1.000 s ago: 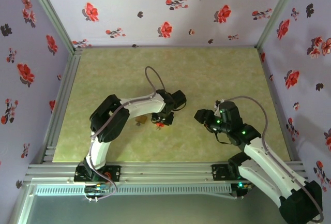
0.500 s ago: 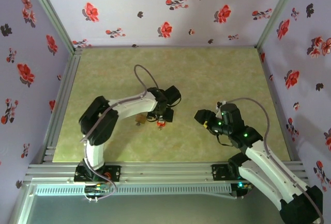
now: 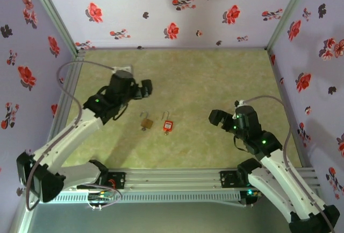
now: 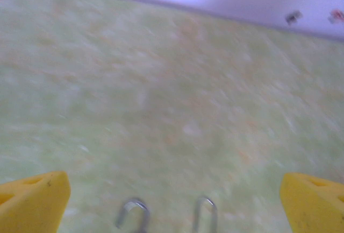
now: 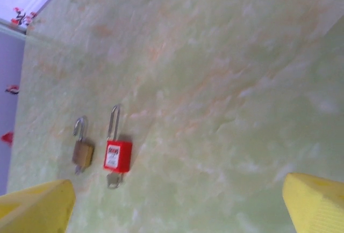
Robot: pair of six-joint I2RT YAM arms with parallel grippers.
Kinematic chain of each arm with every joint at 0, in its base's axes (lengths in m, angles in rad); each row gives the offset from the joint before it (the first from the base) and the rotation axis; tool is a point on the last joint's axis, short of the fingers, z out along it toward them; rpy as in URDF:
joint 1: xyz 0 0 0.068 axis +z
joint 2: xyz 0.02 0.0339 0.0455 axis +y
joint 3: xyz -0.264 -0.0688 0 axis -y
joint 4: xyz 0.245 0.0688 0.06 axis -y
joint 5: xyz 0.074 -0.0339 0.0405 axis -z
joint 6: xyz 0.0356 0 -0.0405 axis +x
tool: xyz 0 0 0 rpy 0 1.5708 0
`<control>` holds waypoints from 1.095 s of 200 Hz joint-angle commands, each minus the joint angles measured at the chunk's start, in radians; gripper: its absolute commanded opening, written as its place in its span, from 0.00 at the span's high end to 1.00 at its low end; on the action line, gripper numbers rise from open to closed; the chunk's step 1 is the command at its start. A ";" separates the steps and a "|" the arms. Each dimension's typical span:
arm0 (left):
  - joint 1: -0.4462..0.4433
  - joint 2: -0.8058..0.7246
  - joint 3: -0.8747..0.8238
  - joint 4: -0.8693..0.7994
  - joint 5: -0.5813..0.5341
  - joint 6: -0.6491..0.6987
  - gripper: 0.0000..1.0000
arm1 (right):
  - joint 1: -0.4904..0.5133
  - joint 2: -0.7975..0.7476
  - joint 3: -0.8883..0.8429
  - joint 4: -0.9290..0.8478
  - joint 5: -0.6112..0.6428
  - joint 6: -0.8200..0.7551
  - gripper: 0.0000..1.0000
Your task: Unlock with the key
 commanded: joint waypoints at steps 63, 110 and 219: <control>0.354 -0.085 -0.509 0.739 -0.221 0.382 0.00 | -0.396 0.265 -0.072 0.433 0.263 -0.323 0.01; 0.457 0.002 -0.712 1.032 -0.216 0.503 0.00 | -0.445 0.529 -0.271 0.996 0.391 -0.434 0.01; 0.527 0.404 -0.751 1.461 0.087 0.577 0.00 | -0.345 0.924 -0.283 1.608 0.376 -0.605 0.01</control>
